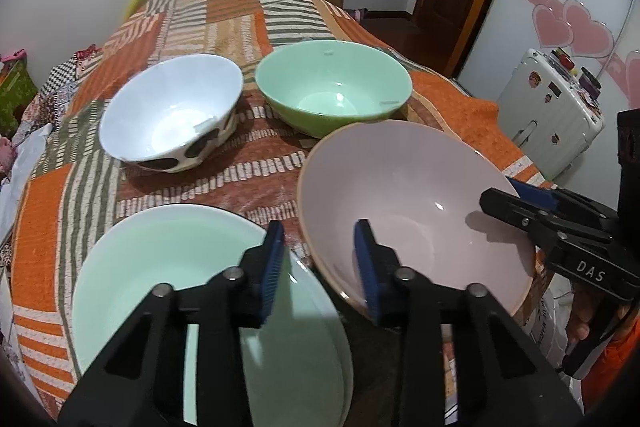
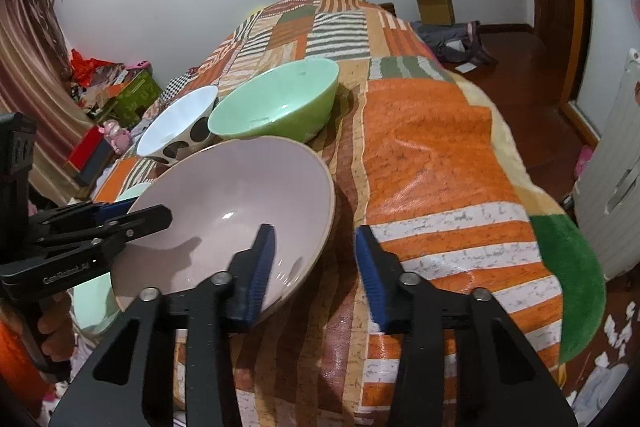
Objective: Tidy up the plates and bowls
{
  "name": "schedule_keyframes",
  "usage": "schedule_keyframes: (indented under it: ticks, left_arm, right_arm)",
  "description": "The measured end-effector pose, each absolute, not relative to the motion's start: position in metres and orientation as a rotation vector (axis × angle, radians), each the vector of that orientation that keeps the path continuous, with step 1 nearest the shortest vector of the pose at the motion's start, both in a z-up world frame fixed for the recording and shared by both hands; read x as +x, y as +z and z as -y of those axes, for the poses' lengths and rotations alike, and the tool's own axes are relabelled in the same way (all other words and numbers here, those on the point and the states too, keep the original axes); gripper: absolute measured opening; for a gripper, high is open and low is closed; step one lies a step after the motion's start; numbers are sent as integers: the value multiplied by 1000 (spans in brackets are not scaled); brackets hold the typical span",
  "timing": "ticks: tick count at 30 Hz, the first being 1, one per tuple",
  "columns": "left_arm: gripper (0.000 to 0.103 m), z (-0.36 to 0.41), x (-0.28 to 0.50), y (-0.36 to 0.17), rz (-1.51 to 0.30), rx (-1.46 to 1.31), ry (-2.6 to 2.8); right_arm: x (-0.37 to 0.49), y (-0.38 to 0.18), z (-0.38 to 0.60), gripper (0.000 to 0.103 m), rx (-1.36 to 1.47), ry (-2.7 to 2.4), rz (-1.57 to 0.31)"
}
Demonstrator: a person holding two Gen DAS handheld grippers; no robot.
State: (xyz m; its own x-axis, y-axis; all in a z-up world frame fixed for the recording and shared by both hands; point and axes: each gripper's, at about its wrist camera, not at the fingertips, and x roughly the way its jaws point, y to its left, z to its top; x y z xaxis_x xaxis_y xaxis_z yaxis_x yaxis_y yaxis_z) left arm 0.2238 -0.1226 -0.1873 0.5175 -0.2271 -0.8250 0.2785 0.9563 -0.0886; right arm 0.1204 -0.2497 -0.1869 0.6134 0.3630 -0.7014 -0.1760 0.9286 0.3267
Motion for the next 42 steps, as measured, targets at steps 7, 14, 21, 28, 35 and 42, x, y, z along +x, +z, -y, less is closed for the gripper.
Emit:
schedule_keyframes:
  ticks: [7,14,21,28,35,42]
  left_arm:
    - [28,129,227,-197,-1013,52,-332]
    - [28,130,224,-195,-1013,56,-330]
    - [28,125,212,-184,-993,38,-337]
    - [28,112,201,-170,-957,11,-335]
    - [28,89,188,-154,-918,-23,-313]
    - [28,55,174,-142,-879,-56,-271]
  right_arm:
    - [126,-194,242,31,252,355,-889]
    - [125,-191,240,30,269,353,-887]
    - [120,-180,237,30,263,338,-864]
    - [114,-167,227,30,246,346,-839]
    - [115,-152,205,30,214,370,-812]
    - [115,-142,175,30,176,414,-797]
